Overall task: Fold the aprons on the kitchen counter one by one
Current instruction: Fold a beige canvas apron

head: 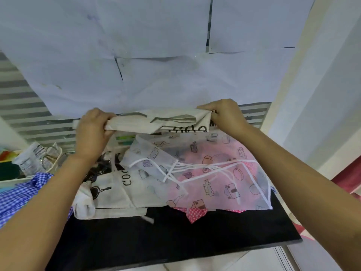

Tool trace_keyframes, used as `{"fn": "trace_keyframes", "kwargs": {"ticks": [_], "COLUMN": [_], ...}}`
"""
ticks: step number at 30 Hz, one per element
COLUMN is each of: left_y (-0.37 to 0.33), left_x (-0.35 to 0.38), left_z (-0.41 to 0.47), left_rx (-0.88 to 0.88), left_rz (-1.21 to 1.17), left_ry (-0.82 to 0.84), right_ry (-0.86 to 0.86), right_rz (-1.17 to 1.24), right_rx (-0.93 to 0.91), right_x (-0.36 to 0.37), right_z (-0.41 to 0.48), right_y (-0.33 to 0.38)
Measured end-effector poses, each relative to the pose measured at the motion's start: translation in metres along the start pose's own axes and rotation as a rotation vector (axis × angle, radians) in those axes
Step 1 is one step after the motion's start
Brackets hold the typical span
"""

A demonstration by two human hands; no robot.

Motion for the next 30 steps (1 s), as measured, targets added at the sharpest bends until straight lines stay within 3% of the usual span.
{"fn": "trace_keyframes", "kwargs": {"ticks": [2,5,10,13,19,22,24,26,30], "left_y": [0.001,-0.004,-0.016,-0.024,-0.037,-0.032,-0.032,-0.036,-0.052], "left_x": [-0.007,0.021,0.104,0.142,0.15,0.148,0.15,0.156,0.17], "left_z": [-0.006,-0.042,-0.137,-0.199,-0.262,-0.256,-0.246,-0.234,-0.22], "left_rx": [0.07,0.182,0.164,0.162,0.027,-0.215,-0.512,-0.832,-1.425], "left_rz": [0.027,0.049,0.065,0.131,0.009,-0.061,-0.206,-0.386,-0.793], "left_ry": [-0.087,-0.017,0.368,0.736,1.216,1.285,1.315,1.268,1.109], "right_ry": [-0.087,-0.088,0.234,0.41,0.541,0.642,0.681,0.715,0.629], "right_rz": [0.199,0.18,0.111,0.135,0.09,-0.136,-0.236,-0.293,-0.565], "right_rx": [0.028,0.01,0.088,0.164,0.44,0.512,0.492,0.564,0.797], "right_x": [0.001,0.015,0.06,0.083,0.077,0.071,0.074,0.083,0.093], "right_z": [-0.004,-0.028,-0.107,-0.165,-0.247,-0.274,-0.281,-0.276,-0.261], "right_y": [-0.002,-0.02,-0.071,-0.098,-0.138,-0.142,-0.144,-0.139,-0.123]}}
Point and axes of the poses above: each hand's wrist, its own z-axis towards the middle knuckle, its own x-axis out of the palm, y = z × x, the point moved 1 cm from there along z, towards the middle knuckle, and after that the axes turned 14 degrees about -x, right-handed, at the moved point
